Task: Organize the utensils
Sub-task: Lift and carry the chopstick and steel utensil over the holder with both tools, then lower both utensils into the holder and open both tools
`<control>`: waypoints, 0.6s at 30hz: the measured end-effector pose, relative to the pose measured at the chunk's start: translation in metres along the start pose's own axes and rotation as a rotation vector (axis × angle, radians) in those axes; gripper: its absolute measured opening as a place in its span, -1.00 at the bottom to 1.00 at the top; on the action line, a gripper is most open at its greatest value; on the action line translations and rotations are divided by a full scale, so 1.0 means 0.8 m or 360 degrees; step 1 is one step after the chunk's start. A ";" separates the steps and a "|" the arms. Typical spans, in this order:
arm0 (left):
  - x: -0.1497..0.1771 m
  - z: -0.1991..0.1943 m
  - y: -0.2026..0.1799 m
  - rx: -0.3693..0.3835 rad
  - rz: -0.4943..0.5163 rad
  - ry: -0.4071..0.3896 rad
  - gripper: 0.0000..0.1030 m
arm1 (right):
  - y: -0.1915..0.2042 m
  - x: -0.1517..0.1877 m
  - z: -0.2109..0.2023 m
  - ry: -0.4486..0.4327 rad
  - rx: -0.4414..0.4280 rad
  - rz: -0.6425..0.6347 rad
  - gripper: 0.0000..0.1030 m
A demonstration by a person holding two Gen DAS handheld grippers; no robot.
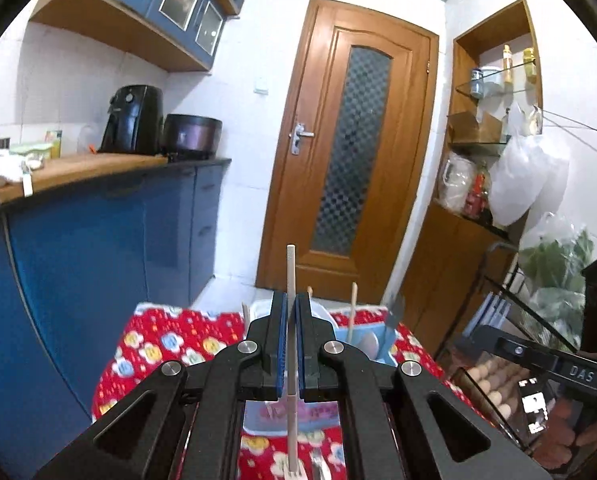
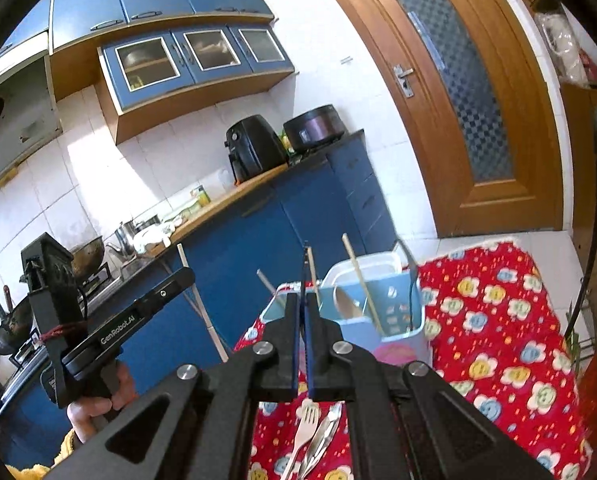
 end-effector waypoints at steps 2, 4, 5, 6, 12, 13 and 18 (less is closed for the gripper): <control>-0.013 0.002 0.000 -0.0002 -0.0001 -0.0021 -0.93 | -0.004 -0.010 -0.001 -0.0012 0.0007 0.0006 -0.94; -0.028 0.004 -0.002 -0.0012 0.0009 -0.0052 -0.93 | -0.007 -0.019 -0.001 -0.0025 0.0009 0.0012 -0.94; -0.035 0.004 -0.004 -0.0013 0.0016 -0.0070 -0.93 | -0.008 -0.025 -0.001 -0.0031 0.0011 0.0014 -0.94; -0.043 0.004 -0.005 -0.0017 0.0022 -0.0087 -0.93 | -0.010 -0.032 0.000 -0.0038 0.0014 0.0019 -0.94; -0.079 0.013 -0.009 -0.0049 0.0049 -0.0168 -0.93 | -0.016 -0.065 0.005 -0.0087 0.0021 0.0032 -0.94; -0.083 0.018 -0.009 -0.0050 0.0053 -0.0173 -0.93 | -0.017 -0.069 0.006 -0.0098 0.0025 0.0030 -0.94; -0.095 0.050 0.001 -0.0066 0.0022 -0.0144 -0.93 | -0.028 -0.087 0.024 -0.0119 0.0048 0.0044 -0.94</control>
Point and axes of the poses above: each gripper's, at about its wrist camera, not at the fingertips, and z roughly the way its jaws point, y to its left, x to its underside, the point moved 10 cm from there along z, roughly the way its jaws point, and after that the axes turned 10 degrees about y, right-handed, at the moved point
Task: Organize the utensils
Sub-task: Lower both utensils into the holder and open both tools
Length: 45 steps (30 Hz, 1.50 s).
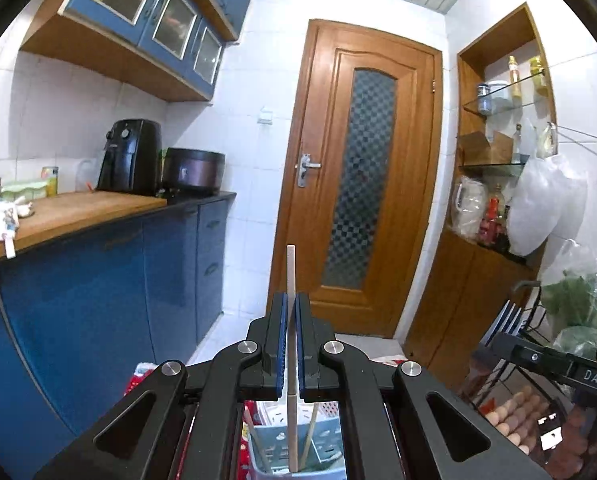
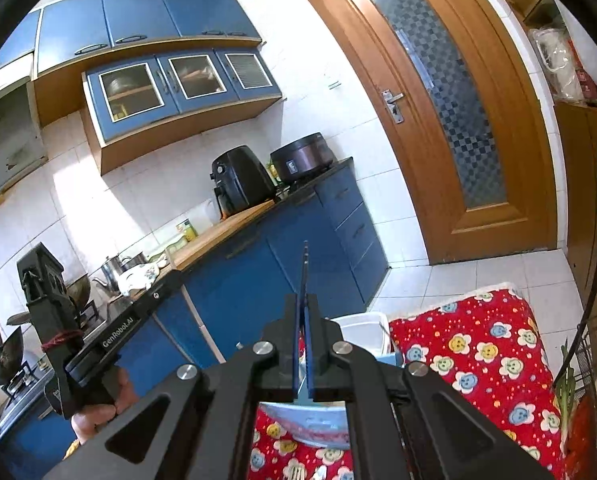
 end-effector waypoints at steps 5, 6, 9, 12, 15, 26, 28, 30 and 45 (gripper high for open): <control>0.014 0.028 0.007 -0.0027 -0.0010 0.0030 -0.93 | -0.018 0.008 0.031 0.0052 0.0018 0.0034 -0.94; 0.018 0.032 0.007 -0.0029 -0.0010 0.0039 -0.93 | -0.021 0.013 0.039 0.0073 0.0021 0.0042 -0.94; 0.033 0.048 0.012 -0.0043 -0.0006 0.0057 -0.93 | -0.032 0.029 0.056 0.0129 0.0027 0.0061 -0.94; 0.045 0.061 0.015 -0.0013 -0.0020 0.0071 -0.93 | -0.042 0.046 0.074 0.0196 0.0024 0.0084 -0.94; 0.056 0.070 0.020 -0.0018 -0.0023 0.0093 -0.93 | -0.051 0.059 0.085 0.0237 0.0031 0.0090 -0.94; 0.108 0.096 0.019 -0.0010 -0.0024 0.0212 -0.93 | -0.053 0.074 0.095 0.0250 0.0066 0.0030 -0.92; 0.115 0.099 0.020 -0.0003 -0.0029 0.0230 -0.93 | -0.050 0.073 0.095 0.0247 0.0072 0.0009 -0.88; 0.120 0.101 0.019 0.0003 -0.0029 0.0256 -0.92 | -0.047 0.071 0.094 0.0240 0.0076 -0.0005 -0.86; 0.121 0.071 0.002 0.0052 -0.0009 0.0321 -0.59 | -0.011 0.059 0.061 0.0149 -0.0010 -0.0072 -0.54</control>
Point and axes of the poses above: each gripper's, at about its wrist camera, not at the fingertips, and z roughly the way its jaws point, y to its left, x to its underside, the point moved 10 cm from there along z, roughly the way its jaws point, and after that the axes turned 10 degrees about y, right-handed, at the moved point
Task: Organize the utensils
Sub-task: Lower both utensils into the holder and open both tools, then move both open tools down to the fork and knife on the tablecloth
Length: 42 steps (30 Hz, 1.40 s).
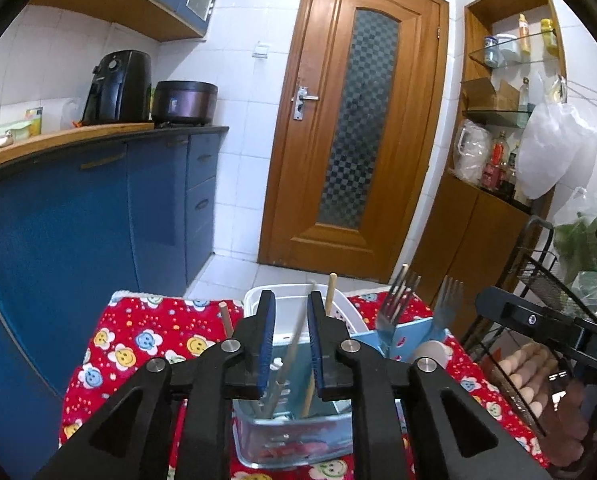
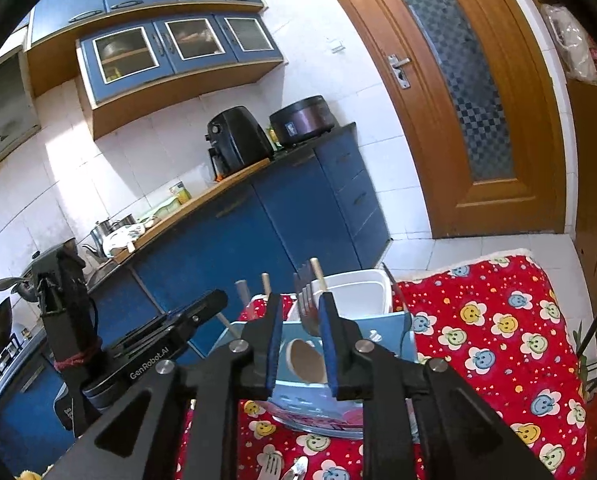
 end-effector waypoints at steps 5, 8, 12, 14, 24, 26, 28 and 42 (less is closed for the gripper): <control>-0.001 -0.020 0.001 -0.0001 -0.0008 -0.0010 -0.32 | 0.009 0.002 -0.019 -0.0044 -0.0003 -0.0013 -0.51; 0.002 -0.032 0.002 -0.0008 -0.0008 -0.0005 -0.32 | 0.006 0.007 -0.027 -0.0051 0.0002 0.0014 -0.51; 0.013 -0.051 0.003 -0.0009 -0.0011 0.0007 -0.31 | 0.000 0.020 -0.033 -0.0035 0.0007 0.0068 -0.50; 0.019 -0.058 0.002 -0.0014 -0.0007 0.0015 -0.31 | -0.003 0.028 -0.034 -0.0015 0.0013 0.0089 -0.50; 0.064 -0.088 -0.002 -0.0021 0.0024 0.0100 -0.31 | -0.003 0.077 -0.040 0.0064 0.0041 0.0130 -0.50; 0.073 -0.090 -0.002 -0.0014 0.0017 0.0126 -0.31 | -0.004 0.088 -0.039 0.0089 0.0055 0.0132 -0.50; 0.084 -0.090 -0.002 -0.0008 0.0007 0.0159 -0.31 | -0.005 0.098 -0.040 0.0108 0.0065 0.0141 -0.50; 0.153 -0.076 0.005 -0.0026 -0.0047 0.0365 -0.31 | -0.021 0.169 -0.036 0.0259 0.0106 0.0271 -0.50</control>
Point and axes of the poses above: each gripper's, at about its wrist camera, not at the fingertips, and z roughly the way its jaws point, y to its left, x to its underside, the point moved 10 cm from there along z, roughly the way its jaws point, and after that the axes turned 10 degrees about y, right-handed, at the moved point
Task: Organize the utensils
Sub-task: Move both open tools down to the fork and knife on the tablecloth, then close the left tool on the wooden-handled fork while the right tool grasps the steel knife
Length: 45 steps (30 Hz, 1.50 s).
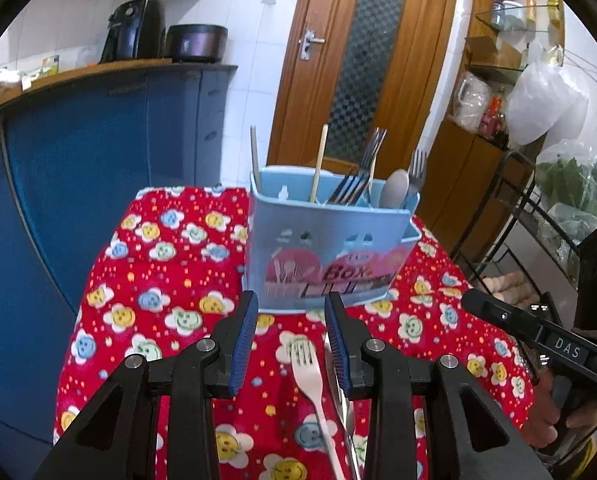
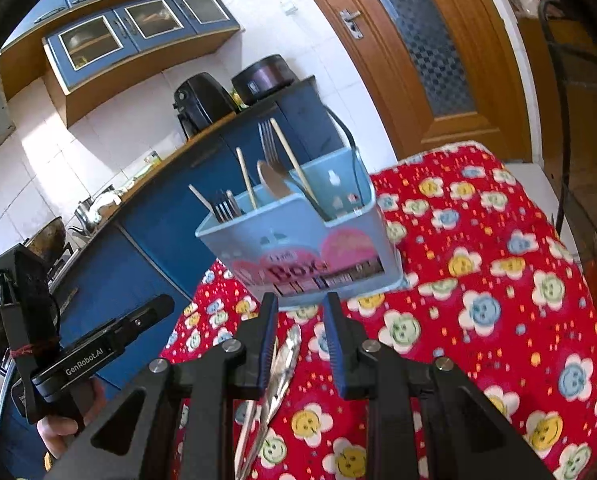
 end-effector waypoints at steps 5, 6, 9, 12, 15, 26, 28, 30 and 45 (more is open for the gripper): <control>0.017 0.012 0.003 -0.0007 -0.0013 0.0054 -0.31 | -0.009 0.018 0.006 0.0049 0.0037 0.0014 -0.50; 0.021 0.015 0.003 -0.0010 -0.0017 0.0069 -0.31 | -0.011 0.022 0.009 0.0061 0.0039 0.0017 -0.50; 0.029 0.024 0.006 -0.0016 -0.0029 0.0106 -0.31 | -0.017 0.032 0.016 0.0095 0.0049 0.0029 -0.49; 0.037 0.035 0.007 -0.0025 -0.0037 0.0145 -0.31 | -0.024 0.041 0.023 0.0127 0.0054 0.0051 -0.49; 0.044 0.046 0.010 -0.0035 -0.0048 0.0185 -0.31 | -0.031 0.049 0.028 0.0157 0.0052 0.0075 -0.49; 0.071 0.088 0.003 0.0004 -0.0076 0.0372 -0.31 | -0.049 0.063 0.040 0.0212 0.0043 0.0125 -0.49; 0.075 0.095 0.000 0.0007 -0.0068 0.0395 -0.31 | -0.051 0.065 0.040 0.0215 0.0041 0.0134 -0.49; 0.079 0.102 -0.001 -0.0006 -0.0063 0.0418 -0.31 | -0.053 0.065 0.040 0.0217 0.0038 0.0139 -0.49; 0.091 0.132 -0.010 -0.0001 -0.0058 0.0480 -0.31 | -0.060 0.068 0.043 0.0230 0.0023 0.0160 -0.49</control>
Point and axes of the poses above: each gripper's, at about its wrist camera, not at the fingertips, and z roughly the way its jaws point, y to its left, x to its underside, the point moved 10 cm from there along z, roughly the way its jaws point, and after that the axes turned 10 degrees about y, right-handed, at the moved point
